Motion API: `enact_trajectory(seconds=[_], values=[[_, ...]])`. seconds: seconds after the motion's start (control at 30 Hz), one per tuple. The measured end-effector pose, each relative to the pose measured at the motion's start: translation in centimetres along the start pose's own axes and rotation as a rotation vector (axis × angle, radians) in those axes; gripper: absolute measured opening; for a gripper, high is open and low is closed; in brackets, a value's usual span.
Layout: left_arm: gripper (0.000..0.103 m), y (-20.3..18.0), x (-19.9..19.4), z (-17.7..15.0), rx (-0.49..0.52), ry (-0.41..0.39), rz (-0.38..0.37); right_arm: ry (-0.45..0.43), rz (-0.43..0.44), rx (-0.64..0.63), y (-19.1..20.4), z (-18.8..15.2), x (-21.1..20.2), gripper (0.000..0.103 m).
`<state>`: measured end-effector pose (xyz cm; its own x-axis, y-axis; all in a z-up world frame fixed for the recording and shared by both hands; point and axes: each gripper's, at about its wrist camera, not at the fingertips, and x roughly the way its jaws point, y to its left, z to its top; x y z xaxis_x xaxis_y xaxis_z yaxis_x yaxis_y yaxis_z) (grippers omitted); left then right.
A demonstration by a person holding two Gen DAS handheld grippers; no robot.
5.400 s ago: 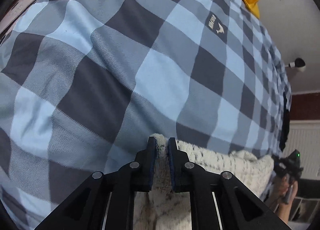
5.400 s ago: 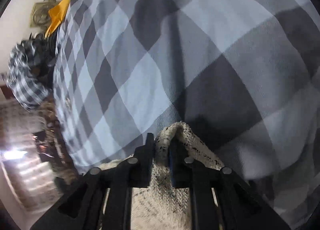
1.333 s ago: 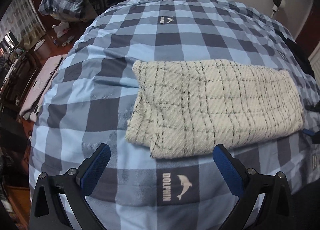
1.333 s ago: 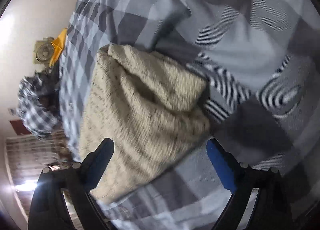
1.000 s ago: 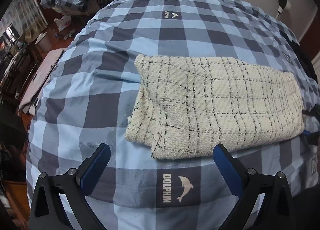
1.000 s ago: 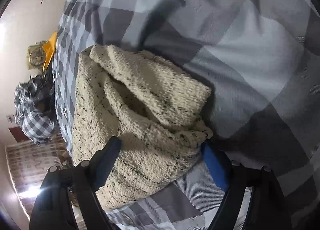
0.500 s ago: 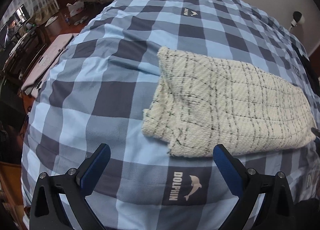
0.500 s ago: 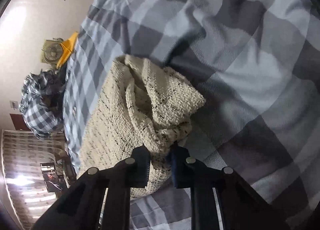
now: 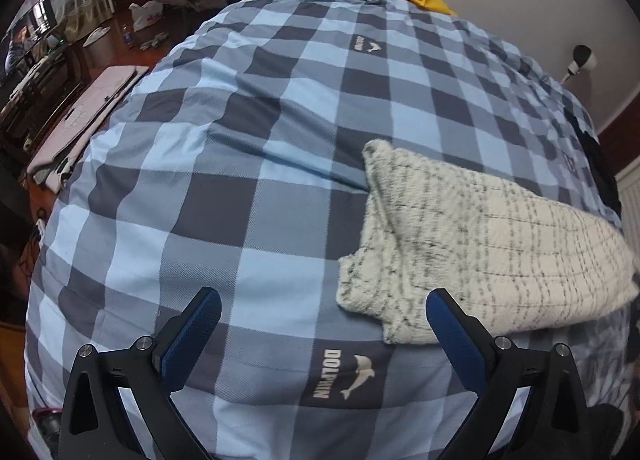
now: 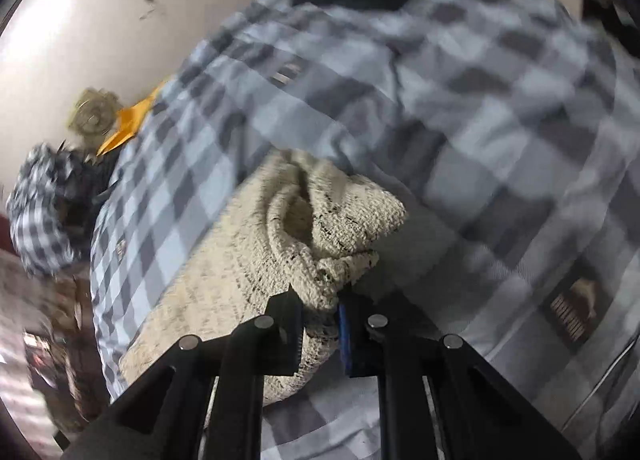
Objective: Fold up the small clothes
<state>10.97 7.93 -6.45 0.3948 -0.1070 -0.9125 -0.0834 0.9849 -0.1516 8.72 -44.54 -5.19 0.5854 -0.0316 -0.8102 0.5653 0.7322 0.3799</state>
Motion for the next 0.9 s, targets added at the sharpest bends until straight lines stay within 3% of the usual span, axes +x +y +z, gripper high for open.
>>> enact_trajectory(seconds=[0.13,0.2,0.33,0.43,0.6,0.77,0.9], values=[[0.103,-0.1,-0.7,0.2,0.01,-0.017,0.002,-0.147,0.027,-0.241,8.7,-0.9,-3.2,0.009],[0.103,0.3,-1.0,0.3,-0.003,-0.025,-0.002,-0.178,0.063,-0.354,13.4,-2.3,-3.5,0.009],[0.103,2.2,-1.9,1.0,-0.075,-0.045,-0.043,-0.183,0.136,-0.542,21.2,-6.3,-1.7,0.009],[0.103,4.5,-2.9,1.8,-0.144,-0.083,-0.048,-0.133,0.196,-0.637,25.4,-10.3,1.0,0.009],[0.103,7.8,-3.7,2.6,-0.245,-0.139,-0.008,-0.007,0.253,-0.724,28.5,-16.2,6.9,0.01],[0.103,8.5,-2.7,2.9,-0.293,-0.121,-0.07,0.094,0.303,-0.843,28.8,-21.8,10.7,0.01],[0.103,7.9,-2.7,3.5,-0.28,-0.14,-0.095,0.158,0.369,-0.83,28.3,-23.7,12.2,0.01]])
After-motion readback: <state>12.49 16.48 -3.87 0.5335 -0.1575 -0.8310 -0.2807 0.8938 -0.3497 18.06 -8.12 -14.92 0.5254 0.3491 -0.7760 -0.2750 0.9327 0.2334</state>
